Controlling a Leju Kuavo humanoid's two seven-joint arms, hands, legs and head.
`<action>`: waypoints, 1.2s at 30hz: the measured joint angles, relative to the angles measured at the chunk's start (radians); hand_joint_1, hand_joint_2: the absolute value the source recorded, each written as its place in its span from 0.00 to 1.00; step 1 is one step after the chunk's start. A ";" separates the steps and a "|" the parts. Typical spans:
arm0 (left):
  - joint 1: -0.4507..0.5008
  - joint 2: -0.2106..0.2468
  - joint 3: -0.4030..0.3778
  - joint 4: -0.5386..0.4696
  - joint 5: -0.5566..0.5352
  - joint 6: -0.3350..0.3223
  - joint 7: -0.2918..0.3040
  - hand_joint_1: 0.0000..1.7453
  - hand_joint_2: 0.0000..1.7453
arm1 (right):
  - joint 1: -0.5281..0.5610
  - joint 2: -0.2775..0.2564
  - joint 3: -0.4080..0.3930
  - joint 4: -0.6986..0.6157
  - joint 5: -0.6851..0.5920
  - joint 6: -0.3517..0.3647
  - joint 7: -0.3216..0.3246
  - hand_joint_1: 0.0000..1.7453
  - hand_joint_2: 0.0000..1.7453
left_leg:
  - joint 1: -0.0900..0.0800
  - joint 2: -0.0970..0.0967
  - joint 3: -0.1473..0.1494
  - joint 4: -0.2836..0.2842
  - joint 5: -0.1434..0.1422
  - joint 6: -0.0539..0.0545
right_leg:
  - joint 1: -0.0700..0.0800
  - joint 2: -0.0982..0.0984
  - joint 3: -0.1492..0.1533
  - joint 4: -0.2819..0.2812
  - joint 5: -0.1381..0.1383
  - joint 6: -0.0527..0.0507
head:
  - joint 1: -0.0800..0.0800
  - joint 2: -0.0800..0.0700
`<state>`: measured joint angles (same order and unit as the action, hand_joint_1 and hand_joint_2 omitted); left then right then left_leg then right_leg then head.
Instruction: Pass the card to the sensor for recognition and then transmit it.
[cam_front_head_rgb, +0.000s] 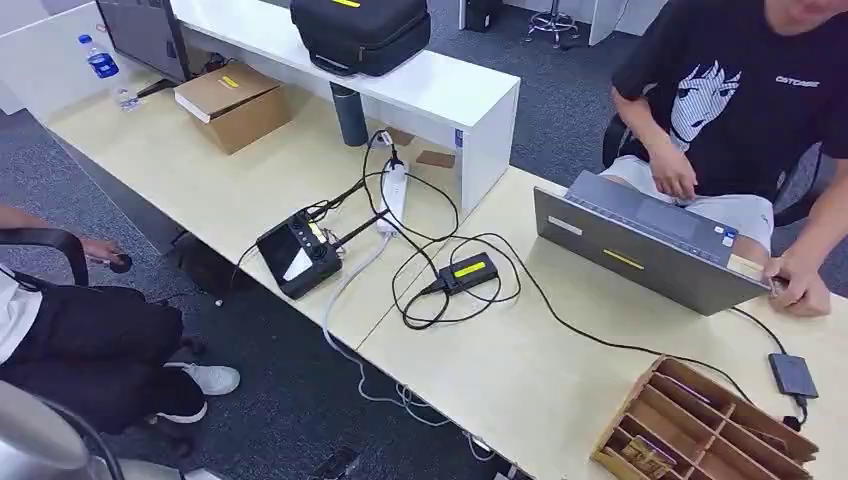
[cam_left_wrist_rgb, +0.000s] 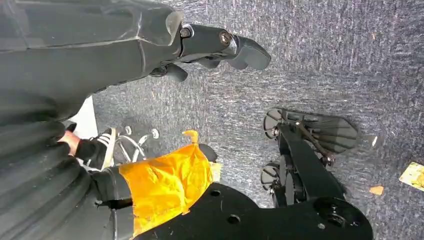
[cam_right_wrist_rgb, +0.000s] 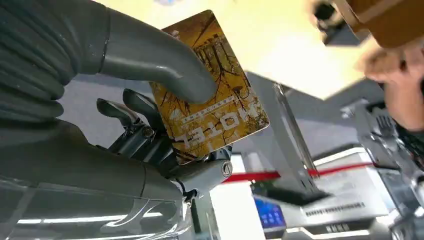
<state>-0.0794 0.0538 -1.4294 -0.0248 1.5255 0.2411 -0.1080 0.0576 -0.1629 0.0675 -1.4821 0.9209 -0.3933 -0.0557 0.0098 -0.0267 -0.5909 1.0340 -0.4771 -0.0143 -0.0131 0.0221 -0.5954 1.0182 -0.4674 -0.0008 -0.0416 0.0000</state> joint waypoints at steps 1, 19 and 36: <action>0.000 0.000 0.000 0.000 0.000 0.000 -0.001 0.00 1.00 | -0.005 -0.001 -0.002 -0.015 0.005 -0.001 -0.005 1.00 1.00 | 0.000 0.000 0.000 0.000 0.000 0.000 | 0.000 0.000 0.000 0.000 0.000 0.000 | 0.000 0.000; -0.030 0.007 -0.052 0.002 -0.003 -0.040 -0.002 0.00 1.00 | -0.395 -0.012 0.261 -0.028 0.018 0.149 -0.054 1.00 1.00 | 0.000 0.001 0.000 0.000 0.003 -0.002 | 0.000 0.001 0.000 0.001 0.001 -0.001 | 0.000 0.000; -0.079 0.016 -0.111 0.002 -0.031 -0.027 0.039 0.00 1.00 | -0.762 0.143 0.481 0.277 -0.104 0.343 -0.021 0.28 1.00 | 0.000 0.000 0.000 0.000 0.003 -0.002 | 0.000 0.001 -0.001 0.002 0.002 -0.001 | 0.000 0.000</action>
<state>-0.1586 0.0698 -1.5400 -0.0233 1.4942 0.2140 -0.0687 -0.7046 -0.0203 0.5481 -1.2048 0.8171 -0.0508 -0.0763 0.0102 -0.0271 -0.5914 1.0340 -0.4742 -0.0165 -0.0129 0.0228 -0.5962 1.0201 -0.4658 -0.0022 -0.0416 0.0000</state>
